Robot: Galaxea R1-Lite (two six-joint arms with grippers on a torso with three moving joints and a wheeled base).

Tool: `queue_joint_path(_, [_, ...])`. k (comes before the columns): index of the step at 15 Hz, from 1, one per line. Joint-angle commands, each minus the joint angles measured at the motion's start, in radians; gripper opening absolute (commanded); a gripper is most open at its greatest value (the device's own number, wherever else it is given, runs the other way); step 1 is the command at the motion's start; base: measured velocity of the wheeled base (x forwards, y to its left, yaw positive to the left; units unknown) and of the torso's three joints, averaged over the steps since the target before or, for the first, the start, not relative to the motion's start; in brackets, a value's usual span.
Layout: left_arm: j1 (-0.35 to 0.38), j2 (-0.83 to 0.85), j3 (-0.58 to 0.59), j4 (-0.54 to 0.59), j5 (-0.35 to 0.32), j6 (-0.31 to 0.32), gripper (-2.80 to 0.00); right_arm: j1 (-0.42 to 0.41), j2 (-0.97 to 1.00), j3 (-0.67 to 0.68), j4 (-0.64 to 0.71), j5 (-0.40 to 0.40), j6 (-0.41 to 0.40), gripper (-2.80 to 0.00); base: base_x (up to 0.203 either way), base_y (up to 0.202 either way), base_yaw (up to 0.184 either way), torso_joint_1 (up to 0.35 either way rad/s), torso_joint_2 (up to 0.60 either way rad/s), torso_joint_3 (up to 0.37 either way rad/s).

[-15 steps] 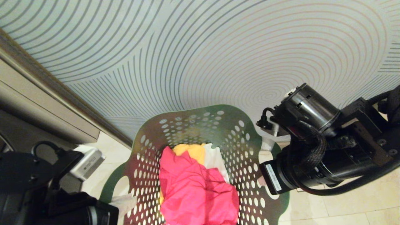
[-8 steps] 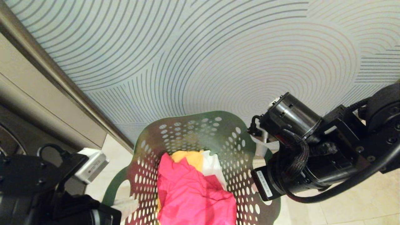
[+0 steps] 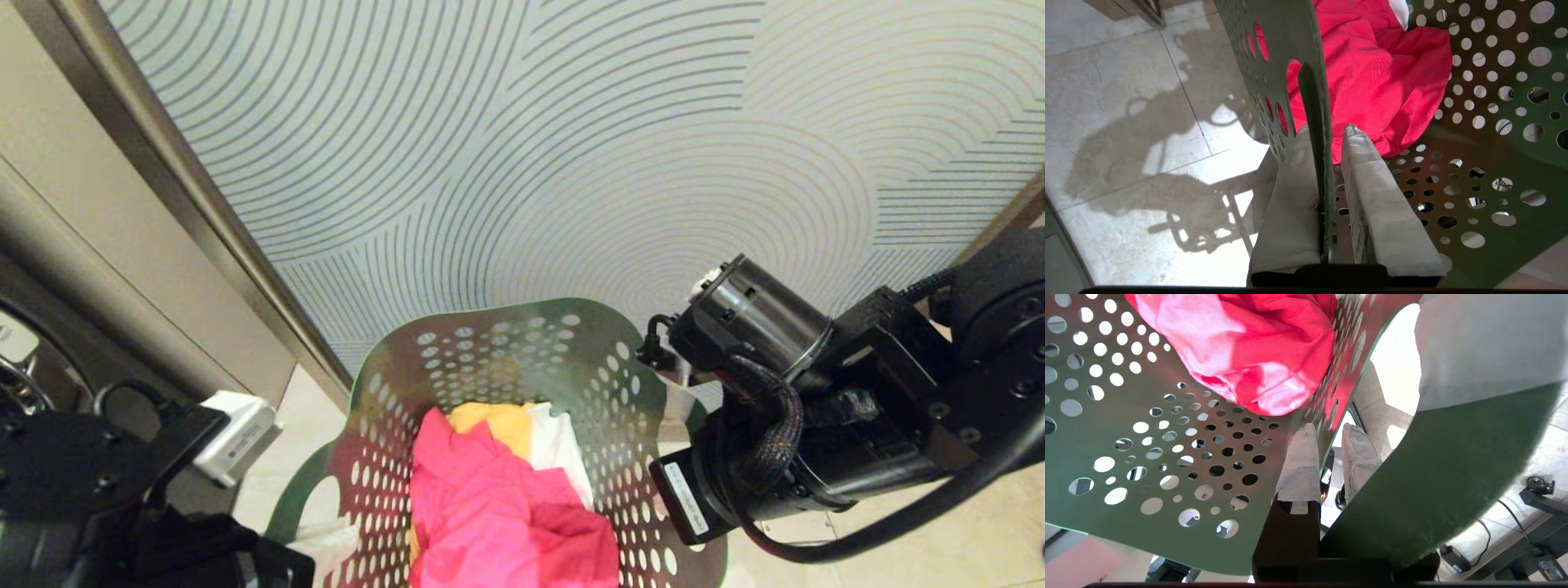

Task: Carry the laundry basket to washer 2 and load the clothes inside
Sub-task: Pick up the clothes basket and put it beside the washing machine

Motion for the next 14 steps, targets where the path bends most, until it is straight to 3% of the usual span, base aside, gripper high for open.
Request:
queue_joint_path(1, [0.000,-0.002,0.000,0.001,0.003,-0.002,-2.80,0.000,0.002,0.003,0.005,0.000,0.003,-2.80,0.000,0.000,0.000,-0.006,0.00,0.209])
queue_joint_path(14, [0.000,-0.003,0.014,0.002,0.003,-0.001,-2.80,0.001,-0.032,0.082,0.003,0.001,0.005,-2.80,0.000,0.000,0.000,0.005,0.00,0.200])
